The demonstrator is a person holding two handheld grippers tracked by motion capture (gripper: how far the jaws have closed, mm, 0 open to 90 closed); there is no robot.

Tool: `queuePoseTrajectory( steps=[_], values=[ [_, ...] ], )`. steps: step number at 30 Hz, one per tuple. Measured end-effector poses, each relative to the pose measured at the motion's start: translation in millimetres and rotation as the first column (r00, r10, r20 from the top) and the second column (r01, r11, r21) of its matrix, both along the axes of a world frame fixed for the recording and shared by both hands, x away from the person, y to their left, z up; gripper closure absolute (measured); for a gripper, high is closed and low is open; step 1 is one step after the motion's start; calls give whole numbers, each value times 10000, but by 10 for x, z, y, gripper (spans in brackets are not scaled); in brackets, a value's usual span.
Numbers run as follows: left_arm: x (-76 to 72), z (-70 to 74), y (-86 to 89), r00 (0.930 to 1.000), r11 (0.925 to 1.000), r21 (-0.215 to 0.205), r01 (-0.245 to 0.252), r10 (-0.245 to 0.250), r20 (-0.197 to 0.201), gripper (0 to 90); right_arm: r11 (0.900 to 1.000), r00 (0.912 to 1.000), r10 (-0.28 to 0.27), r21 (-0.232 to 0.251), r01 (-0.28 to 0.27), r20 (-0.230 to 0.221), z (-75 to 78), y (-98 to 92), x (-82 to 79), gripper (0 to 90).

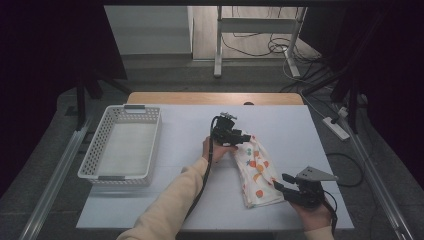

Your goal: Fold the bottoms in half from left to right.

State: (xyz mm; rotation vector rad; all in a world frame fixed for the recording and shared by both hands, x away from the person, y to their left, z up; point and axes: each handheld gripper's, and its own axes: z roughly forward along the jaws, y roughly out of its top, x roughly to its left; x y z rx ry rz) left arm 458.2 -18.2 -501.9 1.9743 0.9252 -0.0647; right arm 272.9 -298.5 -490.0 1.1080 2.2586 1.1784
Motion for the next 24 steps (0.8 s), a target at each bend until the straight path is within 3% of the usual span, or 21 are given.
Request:
queuePoseTrajectory(
  steps=[14,24],
  values=[
    [-190,84,161,9962,9982,198,559,-571,651,439,9994,9994,331,-131,-330,108,36,94,30,509],
    [-337,123,362,9957,9985,87,541,-546,745,424,9990,9991,418,-129,-419,-61,21,130,99,504]
  ],
)
